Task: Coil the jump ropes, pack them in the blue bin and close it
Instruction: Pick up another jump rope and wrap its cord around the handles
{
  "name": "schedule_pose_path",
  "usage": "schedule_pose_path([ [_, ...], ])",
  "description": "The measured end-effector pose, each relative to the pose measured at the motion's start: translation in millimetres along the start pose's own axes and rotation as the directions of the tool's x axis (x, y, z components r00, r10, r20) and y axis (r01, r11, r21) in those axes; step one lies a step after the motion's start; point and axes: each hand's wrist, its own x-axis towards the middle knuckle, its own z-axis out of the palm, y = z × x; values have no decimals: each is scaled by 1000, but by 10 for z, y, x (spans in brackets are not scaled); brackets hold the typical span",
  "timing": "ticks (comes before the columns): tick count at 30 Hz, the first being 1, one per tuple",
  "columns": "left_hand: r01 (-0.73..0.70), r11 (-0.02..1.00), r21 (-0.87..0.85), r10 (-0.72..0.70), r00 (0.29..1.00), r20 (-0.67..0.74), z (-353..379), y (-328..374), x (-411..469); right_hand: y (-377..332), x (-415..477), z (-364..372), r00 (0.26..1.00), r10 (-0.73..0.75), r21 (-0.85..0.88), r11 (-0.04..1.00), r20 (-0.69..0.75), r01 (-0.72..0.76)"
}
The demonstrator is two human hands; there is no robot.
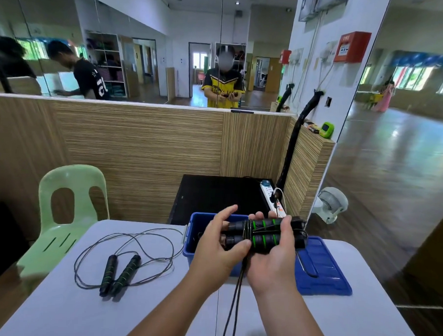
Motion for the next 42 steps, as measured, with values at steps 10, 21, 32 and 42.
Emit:
schedule_pose_path([
  [10,-10,1000,-29,13,995,102,-129,194,46,21,-108,62,987,136,-164,979,90,-120],
  [21,151,978,-142,-152,988,1,-260,172,226,182,-322,-235,962,261,-883,467,78,-55],
  [32,219,953,-207,-271,925,-267,-37,113,211,239,-276,-405,943,289,-922,385,163,41],
  [42,302,920,-251,-361,901,-241,-23,270,137,8,257,-653,907,352,-973,108,231,206],
])
